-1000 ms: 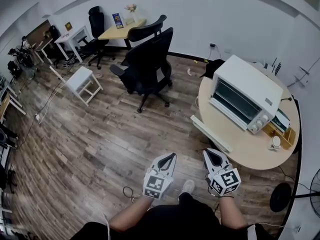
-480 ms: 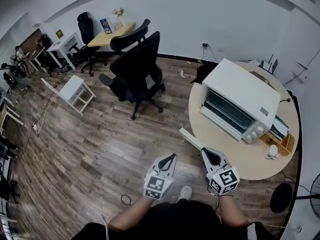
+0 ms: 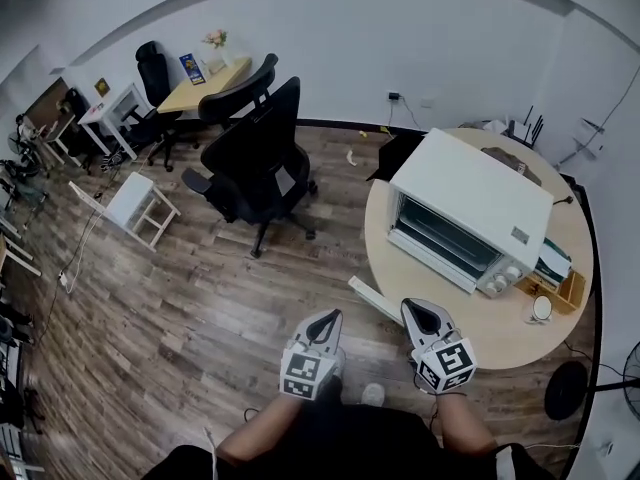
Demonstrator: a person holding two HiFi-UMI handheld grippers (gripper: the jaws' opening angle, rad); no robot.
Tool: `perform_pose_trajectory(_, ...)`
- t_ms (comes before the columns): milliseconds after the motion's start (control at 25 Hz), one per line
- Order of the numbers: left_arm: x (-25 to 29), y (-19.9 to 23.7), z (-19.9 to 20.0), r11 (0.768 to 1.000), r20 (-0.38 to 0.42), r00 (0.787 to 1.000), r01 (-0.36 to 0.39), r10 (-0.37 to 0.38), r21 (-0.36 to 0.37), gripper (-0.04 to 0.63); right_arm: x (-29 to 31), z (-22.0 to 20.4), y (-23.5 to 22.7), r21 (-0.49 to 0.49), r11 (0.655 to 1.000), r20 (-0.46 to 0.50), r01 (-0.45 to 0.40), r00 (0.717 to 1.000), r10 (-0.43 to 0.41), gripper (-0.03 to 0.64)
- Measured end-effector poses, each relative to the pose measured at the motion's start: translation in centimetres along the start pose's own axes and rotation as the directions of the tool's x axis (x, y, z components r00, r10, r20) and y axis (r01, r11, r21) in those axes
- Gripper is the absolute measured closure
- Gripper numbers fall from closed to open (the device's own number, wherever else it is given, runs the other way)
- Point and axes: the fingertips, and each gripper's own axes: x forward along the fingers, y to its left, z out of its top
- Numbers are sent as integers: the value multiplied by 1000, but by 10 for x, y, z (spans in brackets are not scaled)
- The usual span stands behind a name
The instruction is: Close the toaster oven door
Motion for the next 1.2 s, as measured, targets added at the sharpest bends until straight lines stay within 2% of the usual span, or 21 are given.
perform_pose_trajectory(160,25,12,8,999,1,999,52,-52,12,588,8,8,-22,15,997,18,76,997,-76,620)
perform_pose_trajectory(440,66,23,28,985,20,987,157,-158,76,588,24,15,-41,21,985,30,173,984,-173,620)
perform_pose_trajectory(680,94,34,18,964,-7,974,223,-225,147,588,35,15,-57,32,972,22,235,972,-236,620)
perform_pose_trajectory(760,100,40,11,958,-28,977,212,-211,193,588,38,17,-62,30,967,24,251,967,-252,620)
perform_pose_trajectory(840,108,50,1,950,-64,985,170,-159,260,588,40,18,-67,18,962,17,274,962,-274,620)
perform_pose_trajectory(960,119,54,-13,922,-111,985,165,-134,351,588,39,19,-76,10,953,12,304,952,-304,620)
perform_pose_trajectory(1040,126,52,-23,889,-150,978,195,-145,414,586,35,20,-81,10,946,14,324,946,-324,620)
perform_pose_trajectory(1120,132,49,-34,844,-195,968,233,-156,482,584,31,20,-85,12,938,13,348,938,-348,620)
perform_pose_trajectory(1200,138,47,-45,792,-234,958,269,-163,549,545,28,20,-89,17,929,9,369,929,-369,620)
